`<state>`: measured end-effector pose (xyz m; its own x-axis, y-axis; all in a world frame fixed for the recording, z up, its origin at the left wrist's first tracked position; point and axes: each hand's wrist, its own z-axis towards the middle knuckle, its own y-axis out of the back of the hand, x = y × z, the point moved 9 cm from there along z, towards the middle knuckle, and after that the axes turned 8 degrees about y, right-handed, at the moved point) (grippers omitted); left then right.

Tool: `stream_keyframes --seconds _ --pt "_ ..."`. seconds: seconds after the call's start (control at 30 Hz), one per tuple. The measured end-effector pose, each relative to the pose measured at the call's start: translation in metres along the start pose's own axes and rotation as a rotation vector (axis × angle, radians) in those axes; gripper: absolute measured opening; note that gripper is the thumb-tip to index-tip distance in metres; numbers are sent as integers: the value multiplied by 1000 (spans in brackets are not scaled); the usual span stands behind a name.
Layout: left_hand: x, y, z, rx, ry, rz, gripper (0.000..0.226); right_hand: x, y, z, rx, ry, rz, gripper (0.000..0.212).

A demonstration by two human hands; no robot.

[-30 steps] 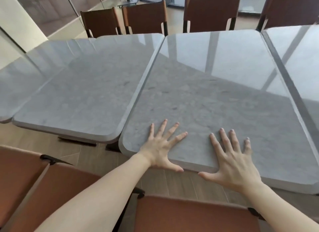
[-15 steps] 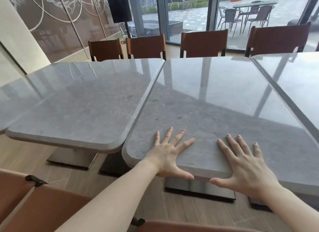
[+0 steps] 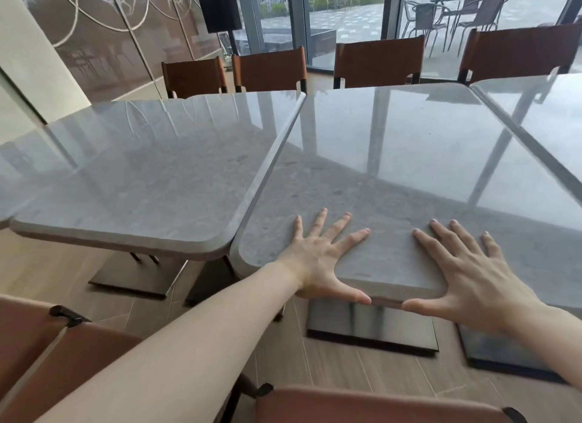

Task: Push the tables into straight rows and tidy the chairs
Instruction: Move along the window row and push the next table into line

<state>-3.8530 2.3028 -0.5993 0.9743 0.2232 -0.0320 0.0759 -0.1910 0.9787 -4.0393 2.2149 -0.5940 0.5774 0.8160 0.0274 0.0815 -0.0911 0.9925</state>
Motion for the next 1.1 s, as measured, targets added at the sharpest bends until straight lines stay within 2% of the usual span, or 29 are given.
stream_keyframes --seconds 0.17,0.4,1.1 --pt "-1 0 -1 6 -6 9 114 1 2 -2 1 0 8 134" --pt "0 -2 1 9 -18 4 114 1 4 -1 8 -4 4 139" --pt "1 0 4 12 -40 -27 114 1 4 3 28 -5 -24 135"
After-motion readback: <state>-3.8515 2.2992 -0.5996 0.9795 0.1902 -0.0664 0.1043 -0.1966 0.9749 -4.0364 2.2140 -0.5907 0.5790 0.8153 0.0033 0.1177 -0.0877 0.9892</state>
